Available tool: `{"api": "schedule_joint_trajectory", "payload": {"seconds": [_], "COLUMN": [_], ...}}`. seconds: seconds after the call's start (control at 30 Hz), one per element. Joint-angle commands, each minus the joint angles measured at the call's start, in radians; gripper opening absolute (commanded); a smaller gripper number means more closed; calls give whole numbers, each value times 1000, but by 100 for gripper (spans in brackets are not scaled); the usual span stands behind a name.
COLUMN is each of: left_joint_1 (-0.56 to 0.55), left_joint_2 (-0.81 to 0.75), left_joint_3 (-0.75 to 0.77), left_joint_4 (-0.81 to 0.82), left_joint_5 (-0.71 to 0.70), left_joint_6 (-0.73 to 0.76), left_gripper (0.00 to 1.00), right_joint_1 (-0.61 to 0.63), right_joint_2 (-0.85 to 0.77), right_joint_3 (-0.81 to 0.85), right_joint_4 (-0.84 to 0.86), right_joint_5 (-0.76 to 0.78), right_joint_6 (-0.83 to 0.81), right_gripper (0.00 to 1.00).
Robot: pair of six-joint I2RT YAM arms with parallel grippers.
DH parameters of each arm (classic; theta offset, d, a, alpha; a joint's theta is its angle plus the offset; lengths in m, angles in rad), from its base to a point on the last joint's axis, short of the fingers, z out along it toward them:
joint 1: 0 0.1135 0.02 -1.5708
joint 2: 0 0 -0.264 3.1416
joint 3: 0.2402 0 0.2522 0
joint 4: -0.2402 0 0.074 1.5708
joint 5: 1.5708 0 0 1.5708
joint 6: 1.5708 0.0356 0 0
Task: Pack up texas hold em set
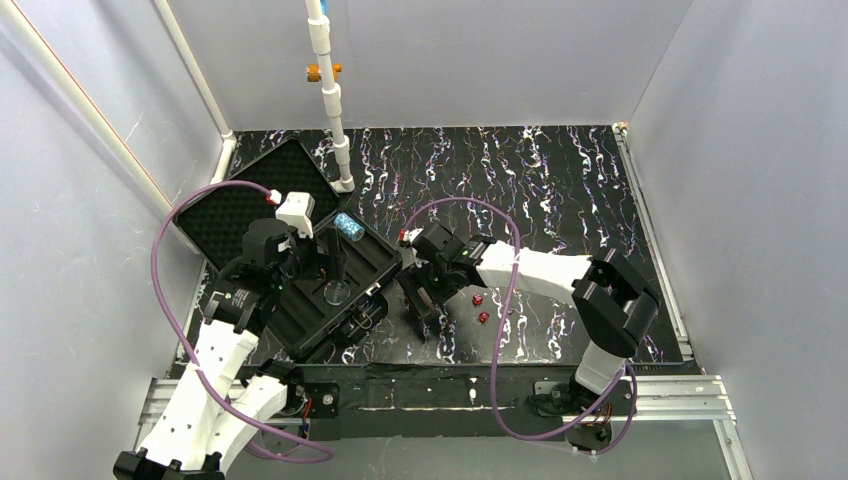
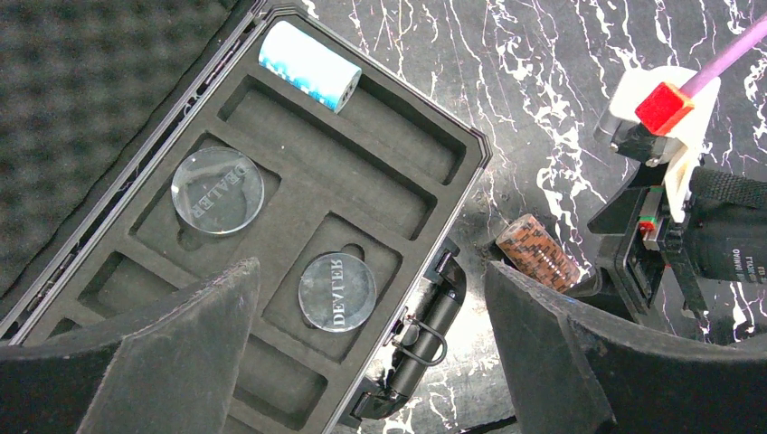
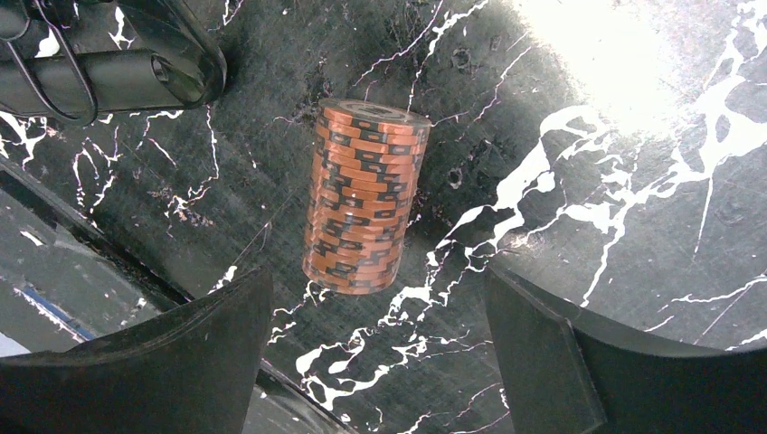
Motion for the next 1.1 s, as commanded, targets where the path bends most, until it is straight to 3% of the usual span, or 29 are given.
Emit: {"api": "schedule_joint_trajectory", "payload": {"seconds": [0.0,1.07], "left_joint_1": [-5,-6], "left_joint_2": [-11,-17], "left_joint_3": [21,21], "left_joint_4": [-10,-11], "left_joint_5": [-11,-13], "left_joint_6": [11,13], "left_gripper": [93,93], "right_joint_1": [11,42], "right_joint_2": [17,84], "right_joint_3": [44,66], "right_joint_4": [8,6], "right_joint_5": [-4,-4], "right_joint_6": [-12,-7], "right_gripper": [92,86]}}
